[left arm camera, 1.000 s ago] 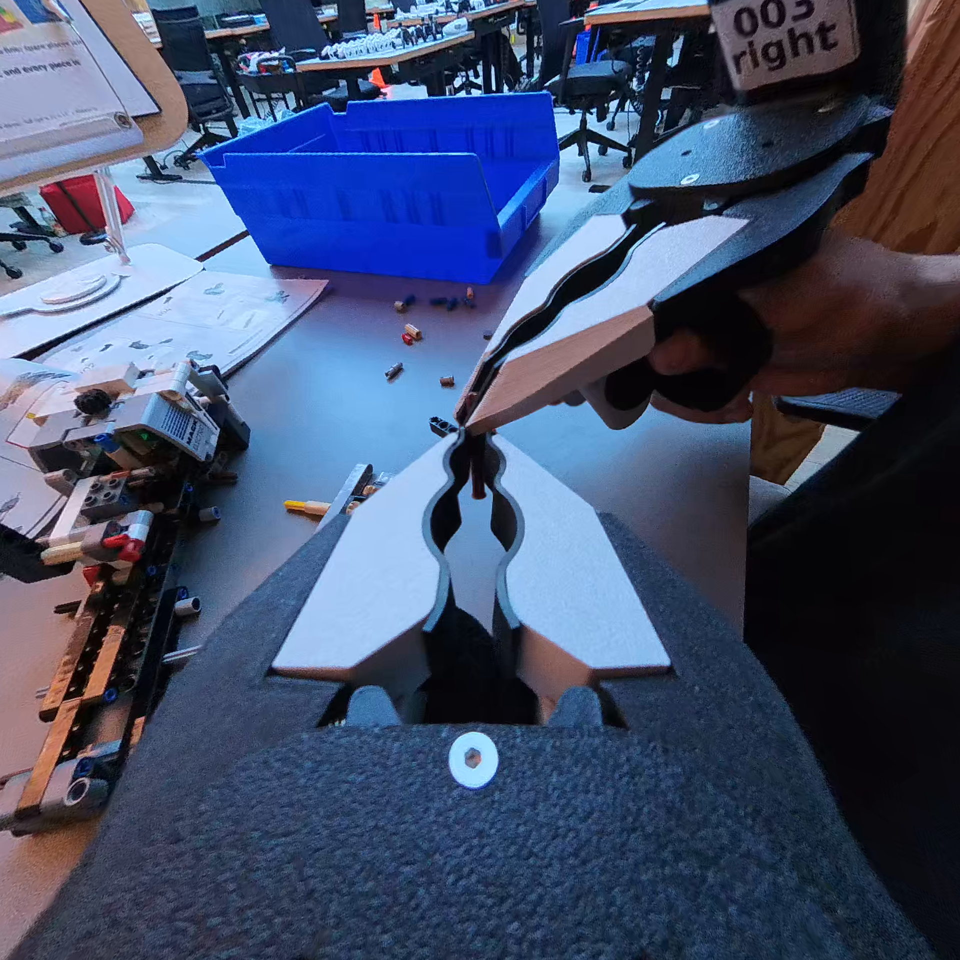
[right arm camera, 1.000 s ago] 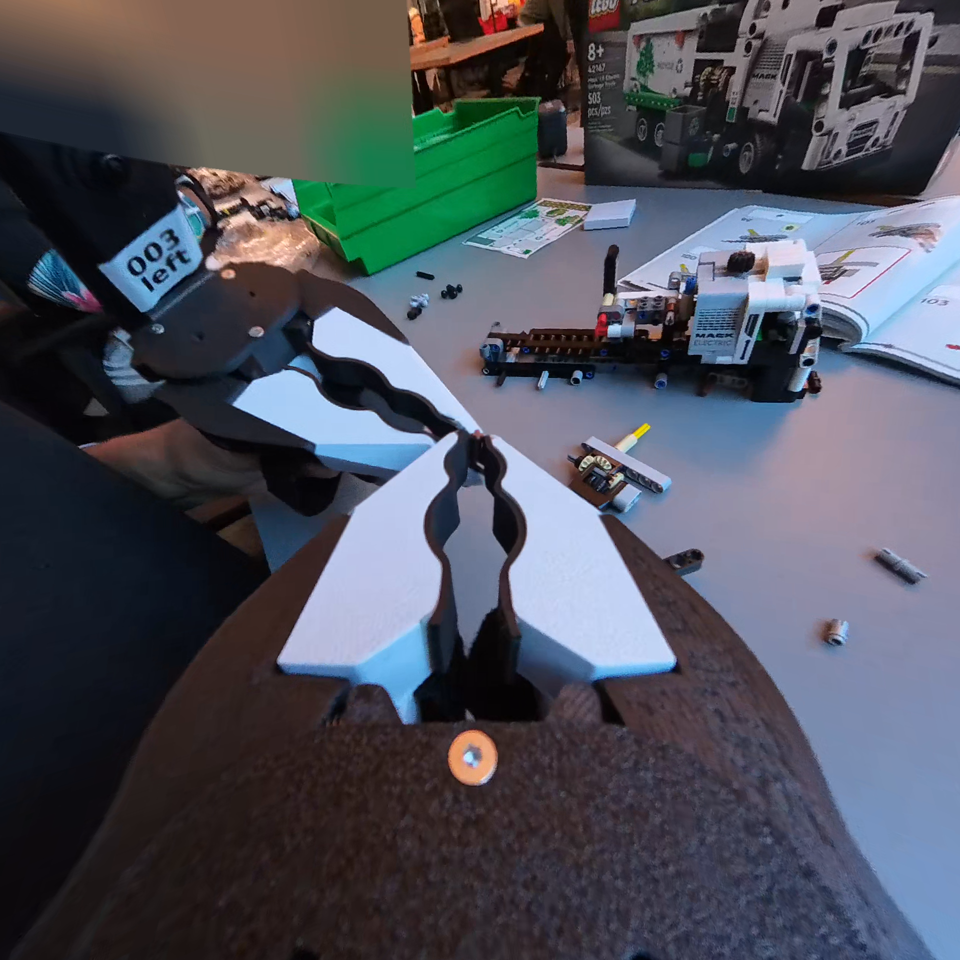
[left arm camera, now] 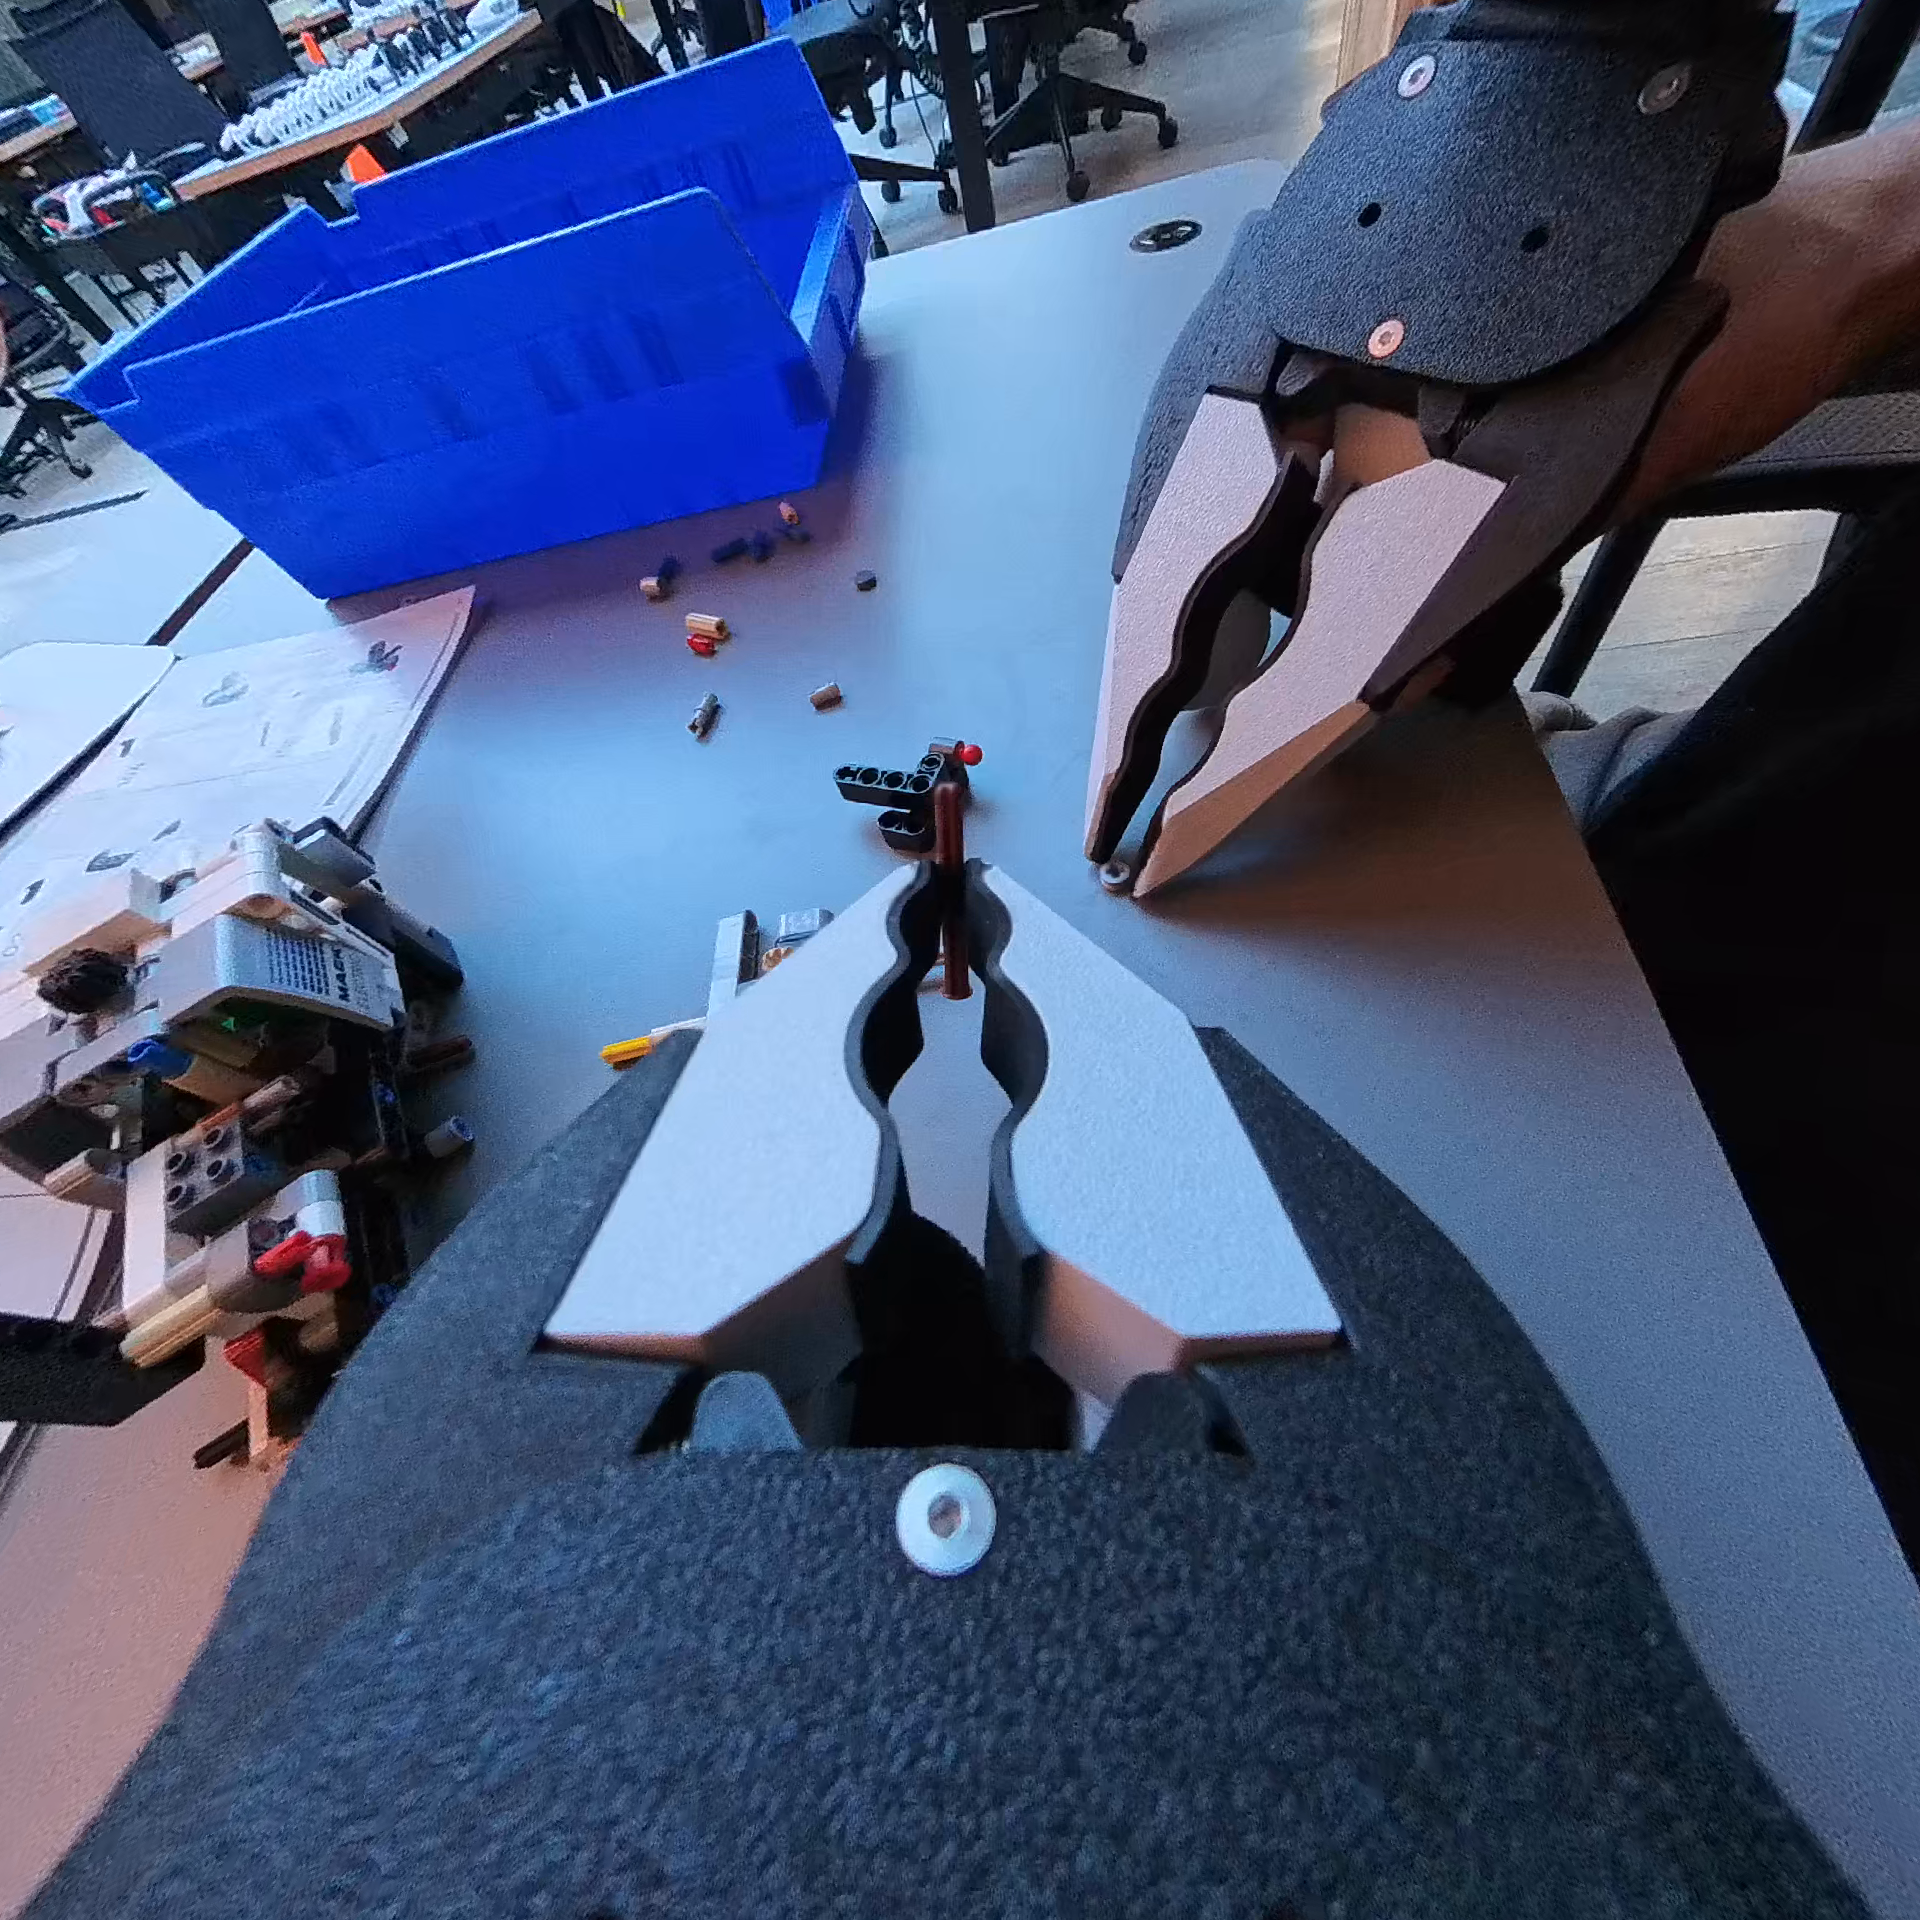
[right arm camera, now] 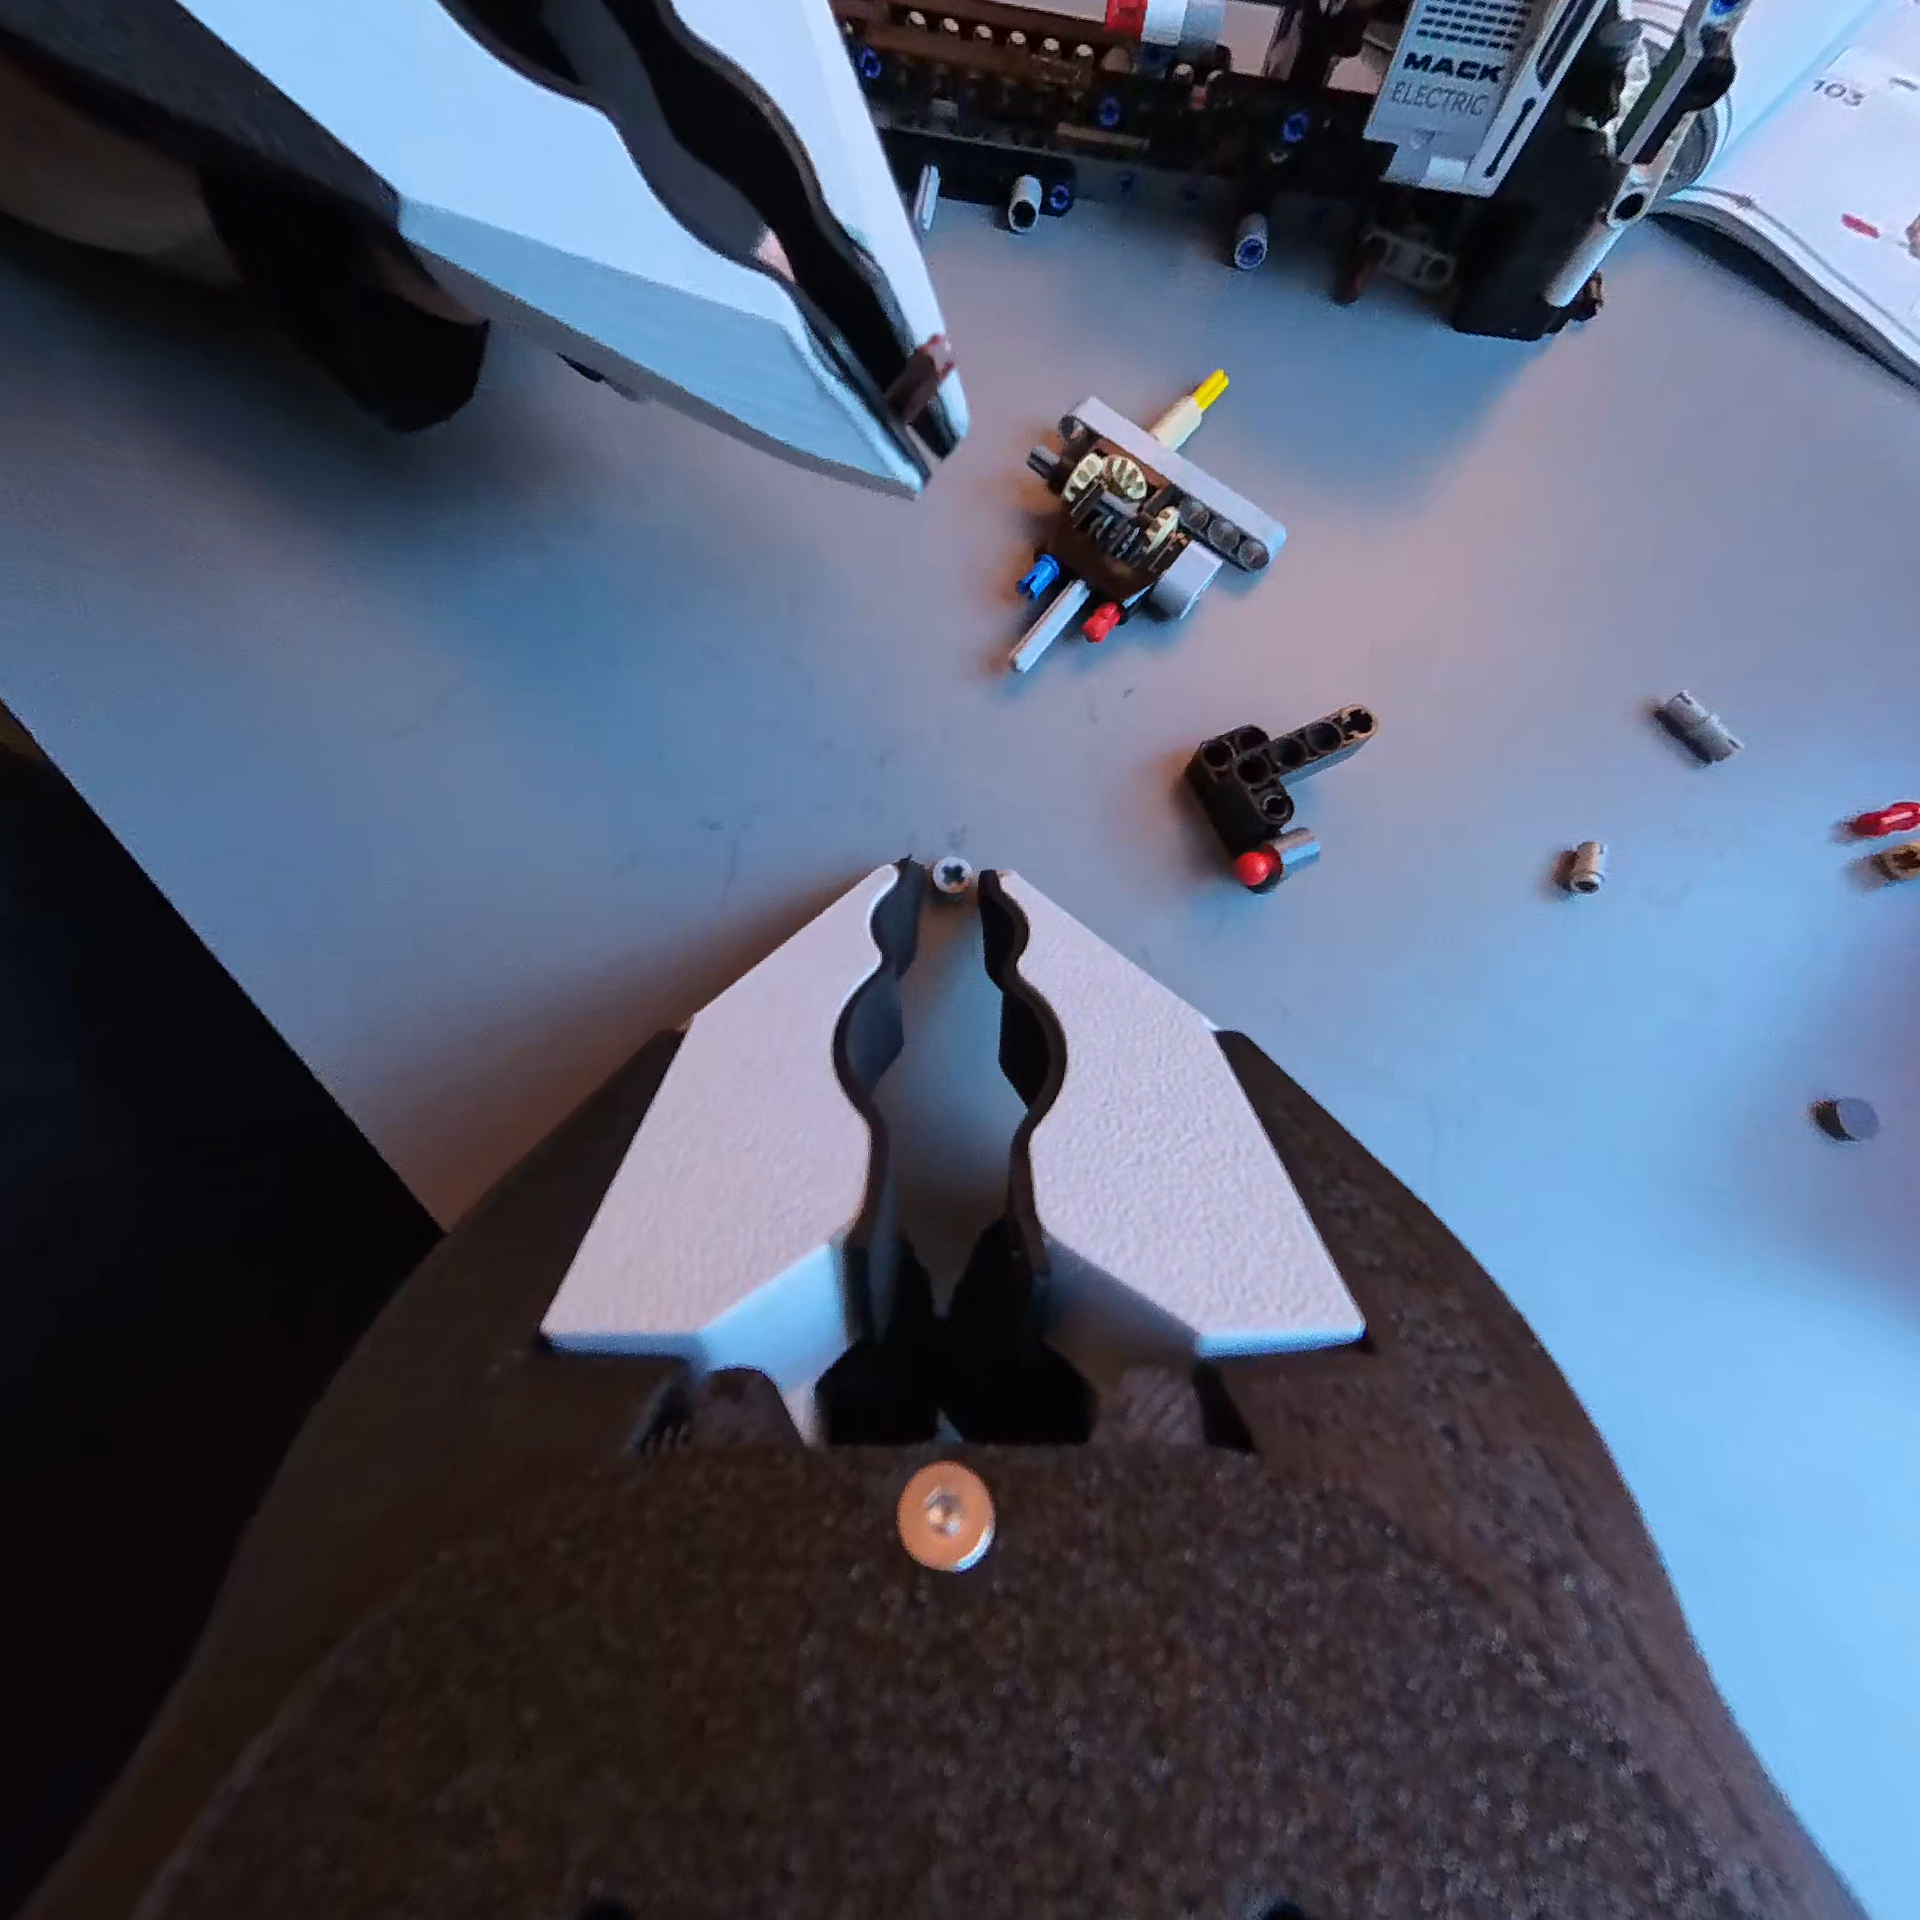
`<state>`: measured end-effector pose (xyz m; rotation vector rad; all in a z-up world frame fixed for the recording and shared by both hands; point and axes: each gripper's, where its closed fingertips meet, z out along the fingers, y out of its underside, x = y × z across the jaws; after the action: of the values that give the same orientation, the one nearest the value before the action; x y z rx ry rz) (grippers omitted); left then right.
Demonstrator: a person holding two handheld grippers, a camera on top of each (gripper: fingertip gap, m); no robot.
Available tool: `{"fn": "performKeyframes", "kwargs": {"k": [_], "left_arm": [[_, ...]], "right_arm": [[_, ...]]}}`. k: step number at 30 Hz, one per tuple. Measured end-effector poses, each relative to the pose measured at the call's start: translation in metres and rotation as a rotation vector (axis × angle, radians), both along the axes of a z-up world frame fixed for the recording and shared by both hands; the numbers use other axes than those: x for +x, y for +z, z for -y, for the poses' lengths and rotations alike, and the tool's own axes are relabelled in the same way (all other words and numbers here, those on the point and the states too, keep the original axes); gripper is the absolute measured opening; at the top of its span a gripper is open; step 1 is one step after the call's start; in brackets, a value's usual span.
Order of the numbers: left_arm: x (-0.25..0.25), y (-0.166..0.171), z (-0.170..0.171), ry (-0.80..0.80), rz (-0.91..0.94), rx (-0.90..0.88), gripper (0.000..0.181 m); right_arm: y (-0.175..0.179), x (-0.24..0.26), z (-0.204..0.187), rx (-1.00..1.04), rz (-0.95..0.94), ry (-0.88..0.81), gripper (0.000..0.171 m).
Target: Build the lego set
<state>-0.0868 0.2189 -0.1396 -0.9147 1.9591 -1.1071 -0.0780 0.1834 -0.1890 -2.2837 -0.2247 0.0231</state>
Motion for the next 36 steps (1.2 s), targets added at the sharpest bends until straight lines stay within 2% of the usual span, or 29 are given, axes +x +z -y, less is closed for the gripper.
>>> {"fn": "performKeyframes", "kwargs": {"k": [10,12,16,18,24,28,33,36], "left_arm": [[0.0,-0.002,0.002,0.003,0.013,0.045,0.001],[0.002,0.002,-0.001,0.026,0.039,0.032,0.001],[0.006,0.018,-0.003,0.058,0.119,-0.031,0.001],[0.007,0.027,-0.002,0.061,0.148,-0.093,0.001],[0.008,0.039,-0.012,0.099,0.201,-0.159,0.0],[0.007,0.044,-0.011,0.102,0.245,-0.126,0.0],[0.005,0.045,-0.006,0.057,0.241,-0.145,0.0],[0.002,0.043,0.001,-0.007,0.228,-0.156,0.0]], "right_arm": [[0.003,0.004,-0.003,0.021,0.041,-0.003,0.006],[0.025,0.009,-0.012,0.137,0.012,-0.045,0.006],[0.104,0.009,-0.032,0.483,-0.303,-0.123,0.006],[0.12,0.004,-0.036,0.549,-0.357,-0.126,0.005],[0.118,-0.009,-0.047,0.51,-0.173,-0.142,0.005],[0.119,-0.011,-0.052,0.511,-0.158,-0.161,0.005],[0.118,-0.009,-0.05,0.481,-0.065,-0.113,0.005],[0.117,-0.014,-0.045,0.441,-0.023,-0.02,0.005]]}}
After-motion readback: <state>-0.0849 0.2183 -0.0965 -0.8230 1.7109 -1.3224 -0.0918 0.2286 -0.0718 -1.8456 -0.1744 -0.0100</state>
